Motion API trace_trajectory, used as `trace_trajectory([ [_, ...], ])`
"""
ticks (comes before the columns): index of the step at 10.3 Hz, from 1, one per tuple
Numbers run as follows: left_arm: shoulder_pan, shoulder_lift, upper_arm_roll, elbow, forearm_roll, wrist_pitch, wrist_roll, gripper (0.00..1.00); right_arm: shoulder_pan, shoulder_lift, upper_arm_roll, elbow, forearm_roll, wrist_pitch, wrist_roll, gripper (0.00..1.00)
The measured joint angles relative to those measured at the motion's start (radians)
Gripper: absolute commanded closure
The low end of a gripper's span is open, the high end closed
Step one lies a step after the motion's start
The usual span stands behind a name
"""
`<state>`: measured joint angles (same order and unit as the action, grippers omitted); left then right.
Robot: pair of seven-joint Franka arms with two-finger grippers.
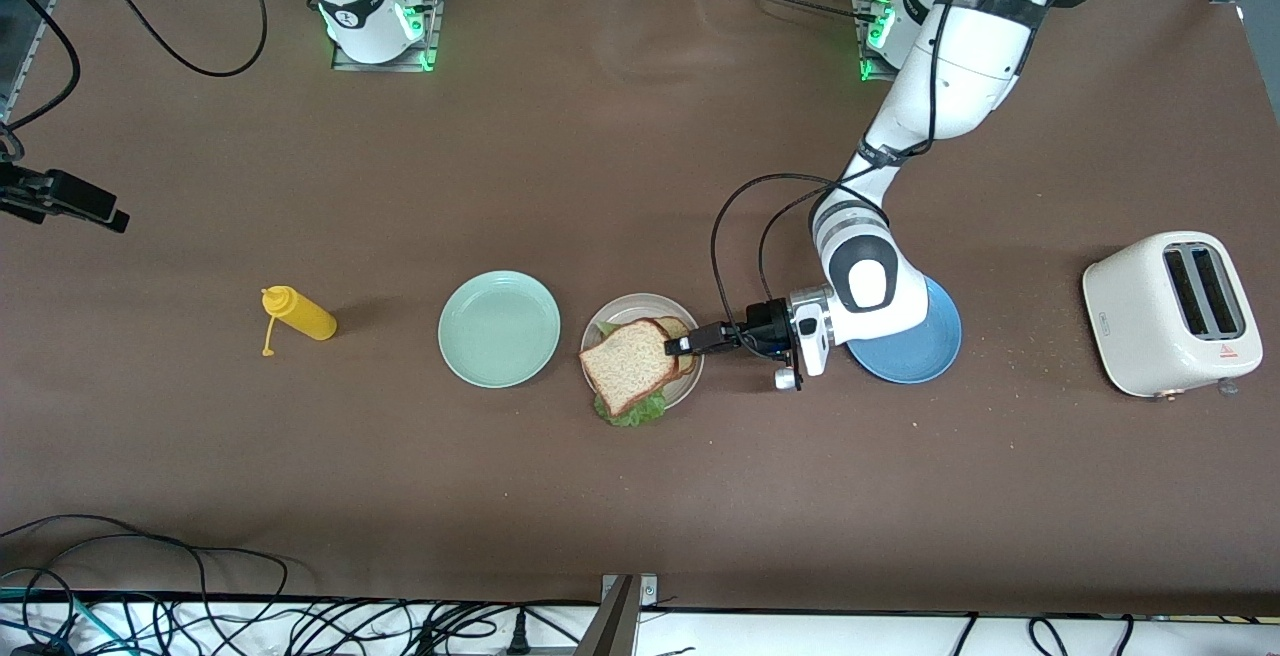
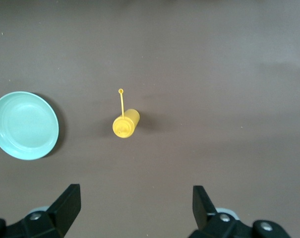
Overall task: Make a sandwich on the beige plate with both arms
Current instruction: 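Lower the bread slice onto the lettuce with the left gripper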
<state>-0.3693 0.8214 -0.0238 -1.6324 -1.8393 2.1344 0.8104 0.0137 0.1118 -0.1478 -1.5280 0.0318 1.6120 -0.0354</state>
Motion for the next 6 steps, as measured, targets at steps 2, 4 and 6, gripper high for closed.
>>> trace_trajectory([
  [2, 0.003, 0.001, 0.004, -0.010, 0.000, 0.000, 0.044, 0.38, -0.003, -0.009, -0.021, 0.000, 0.000, -0.014, -0.028, 0.00],
  [4, 0.009, 0.002, 0.008, -0.017, 0.000, 0.000, 0.064, 0.30, -0.001, 0.011, -0.021, 0.000, 0.001, -0.011, -0.032, 0.00],
  [6, 0.017, 0.002, 0.011, -0.018, 0.001, 0.000, 0.071, 0.29, 0.000, 0.023, -0.020, 0.000, 0.001, -0.010, -0.034, 0.00],
])
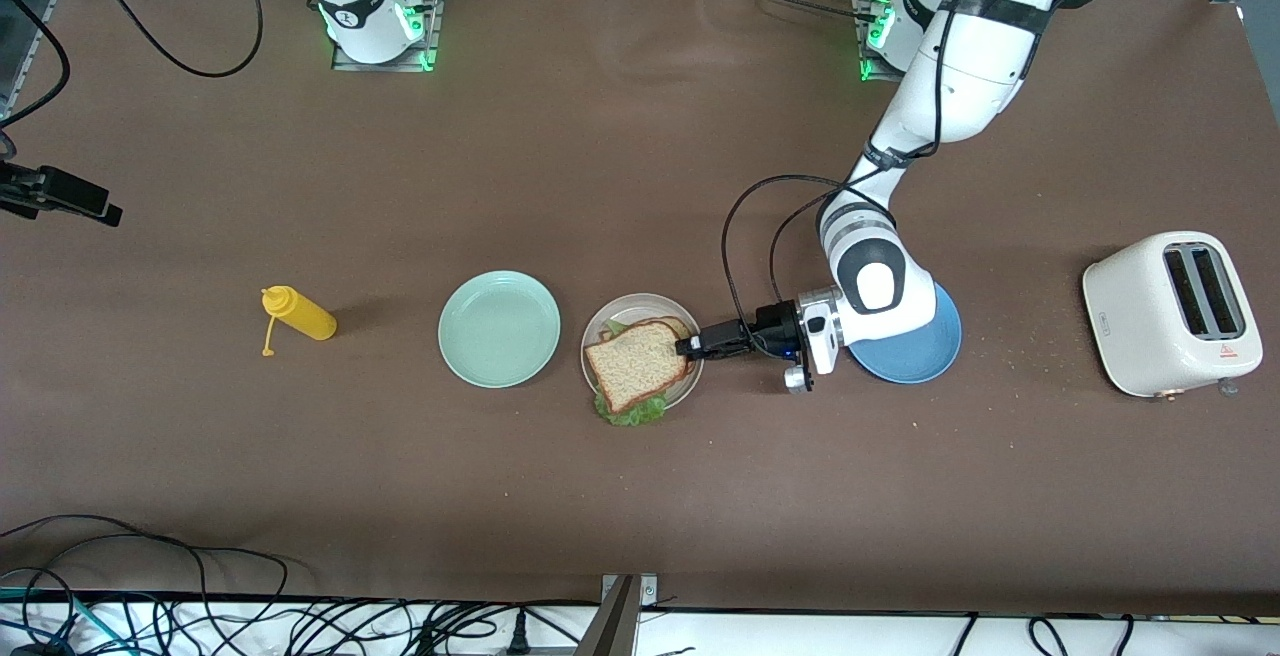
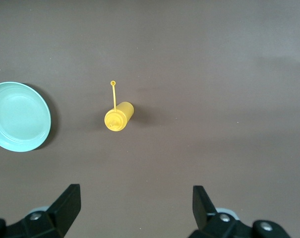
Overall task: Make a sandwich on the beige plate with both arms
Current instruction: 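Lower the bread slice onto the lettuce with the left gripper, then open the left gripper to release the bread on the sandwich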
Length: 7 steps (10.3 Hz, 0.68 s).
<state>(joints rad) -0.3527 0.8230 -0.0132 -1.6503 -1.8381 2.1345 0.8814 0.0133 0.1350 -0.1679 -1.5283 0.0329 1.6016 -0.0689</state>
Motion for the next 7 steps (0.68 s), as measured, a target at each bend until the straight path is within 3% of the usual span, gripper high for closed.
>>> trace_trajectory([
  [3, 0.024, -0.001, 0.005, 0.000, 0.068, 0.000, 0.005, 0.26, 0.003, 0.000, 0.007, 0.000, 0.000, 0.000, -0.003, 0.00],
  [5, 0.048, -0.010, 0.014, 0.002, 0.178, 0.000, -0.034, 0.17, 0.009, 0.000, 0.010, 0.001, 0.000, 0.000, -0.003, 0.00],
  [6, 0.063, -0.017, 0.014, 0.004, 0.245, 0.000, -0.074, 0.05, 0.011, 0.000, 0.010, 0.001, 0.000, 0.000, -0.003, 0.00],
  [7, 0.079, -0.022, 0.014, 0.007, 0.283, 0.000, -0.098, 0.00, 0.011, 0.000, 0.010, 0.001, 0.000, 0.000, -0.003, 0.00],
])
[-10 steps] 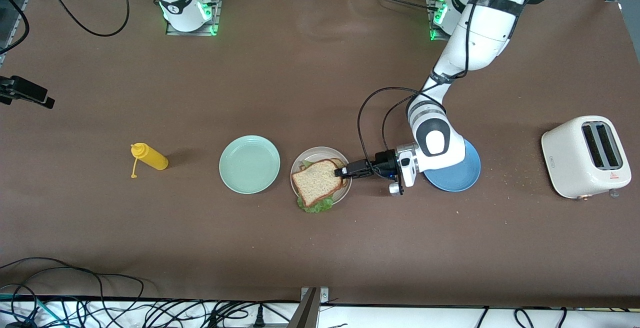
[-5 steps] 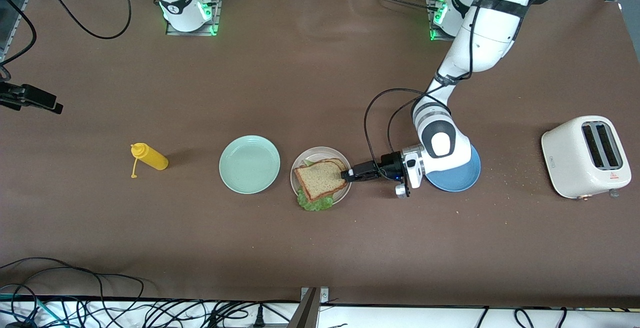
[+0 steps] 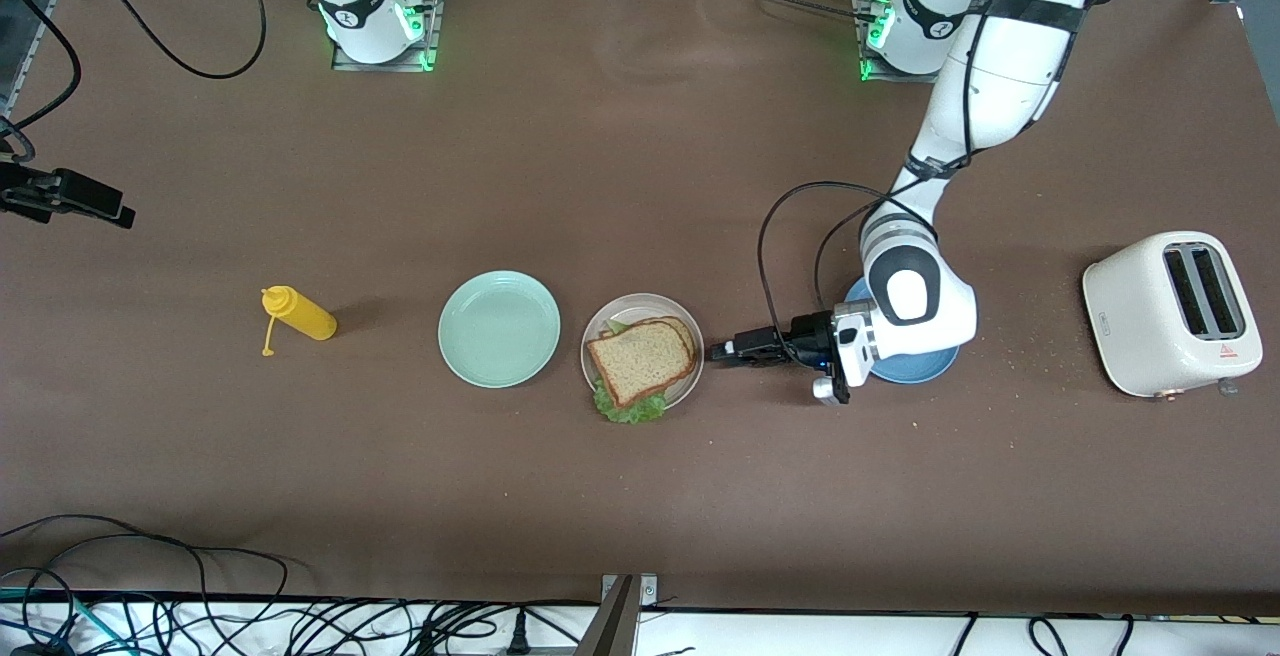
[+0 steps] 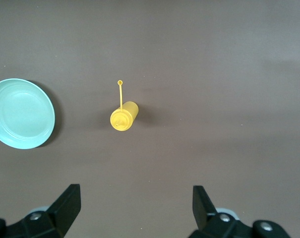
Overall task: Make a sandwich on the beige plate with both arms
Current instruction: 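Open the left gripper to release the bread on the sandwich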
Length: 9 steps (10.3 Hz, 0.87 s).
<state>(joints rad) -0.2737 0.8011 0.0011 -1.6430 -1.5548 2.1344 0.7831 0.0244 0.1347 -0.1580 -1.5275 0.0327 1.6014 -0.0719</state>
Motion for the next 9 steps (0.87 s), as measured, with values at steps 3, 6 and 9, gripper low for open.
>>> trace_trajectory([
  [3, 0.013, -0.004, 0.000, 0.000, 0.027, 0.000, -0.015, 0.00, 0.005, -0.002, 0.000, 0.001, -0.010, 0.000, 0.000, 0.00],
  [6, 0.015, -0.006, 0.060, 0.004, 0.088, 0.005, -0.015, 0.00, 0.016, -0.002, 0.001, 0.002, -0.037, 0.000, 0.000, 0.00],
  [9, 0.029, -0.011, 0.129, 0.028, 0.211, 0.004, -0.064, 0.00, 0.027, -0.002, 0.001, 0.002, -0.043, 0.000, 0.000, 0.00],
])
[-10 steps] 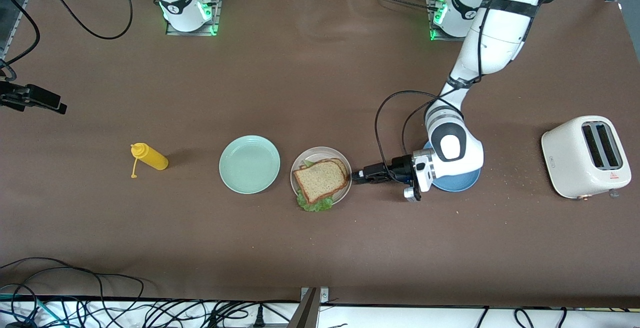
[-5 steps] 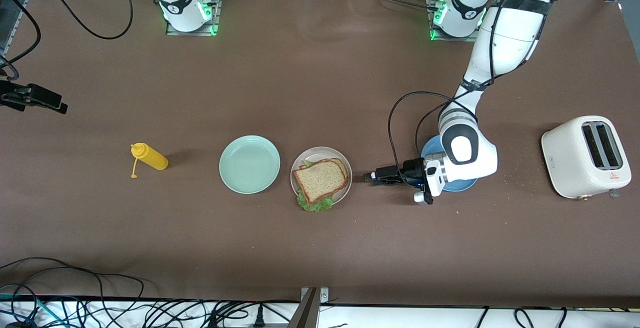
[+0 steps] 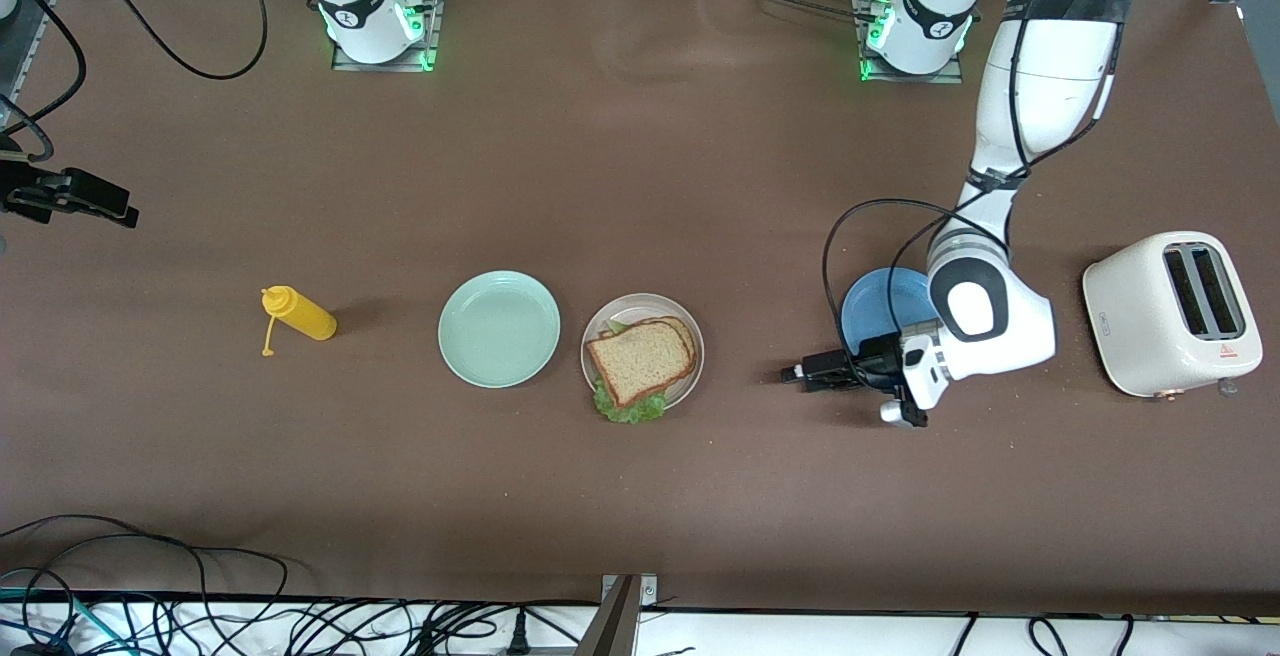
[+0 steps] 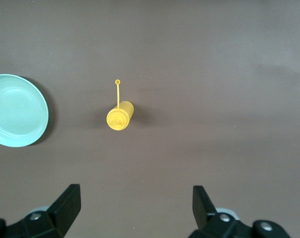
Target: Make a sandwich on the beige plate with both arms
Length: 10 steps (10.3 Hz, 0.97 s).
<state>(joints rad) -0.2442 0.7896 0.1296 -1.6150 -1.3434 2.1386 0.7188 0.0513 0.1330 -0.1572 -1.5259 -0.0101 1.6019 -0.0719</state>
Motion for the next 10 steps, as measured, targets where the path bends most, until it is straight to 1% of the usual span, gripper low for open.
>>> trace_trajectory([
  [2, 0.004, -0.016, 0.014, 0.007, 0.117, 0.000, -0.102, 0.00, 0.001, 0.000, 0.000, 0.000, -0.001, 0.003, 0.000, 0.00],
  [5, 0.004, -0.072, 0.028, 0.045, 0.365, 0.000, -0.357, 0.00, 0.001, 0.000, 0.000, 0.000, -0.001, 0.018, 0.000, 0.00],
  [7, 0.003, -0.115, 0.028, 0.066, 0.481, -0.002, -0.502, 0.00, 0.002, 0.000, 0.000, 0.000, -0.001, 0.019, 0.000, 0.00],
  [8, 0.003, -0.136, 0.028, 0.072, 0.546, -0.014, -0.559, 0.00, 0.003, 0.000, 0.000, 0.000, -0.001, 0.019, 0.000, 0.00],
  [10, 0.004, -0.185, 0.034, 0.075, 0.725, -0.075, -0.643, 0.00, 0.006, 0.000, 0.000, 0.001, -0.001, 0.019, 0.000, 0.00],
])
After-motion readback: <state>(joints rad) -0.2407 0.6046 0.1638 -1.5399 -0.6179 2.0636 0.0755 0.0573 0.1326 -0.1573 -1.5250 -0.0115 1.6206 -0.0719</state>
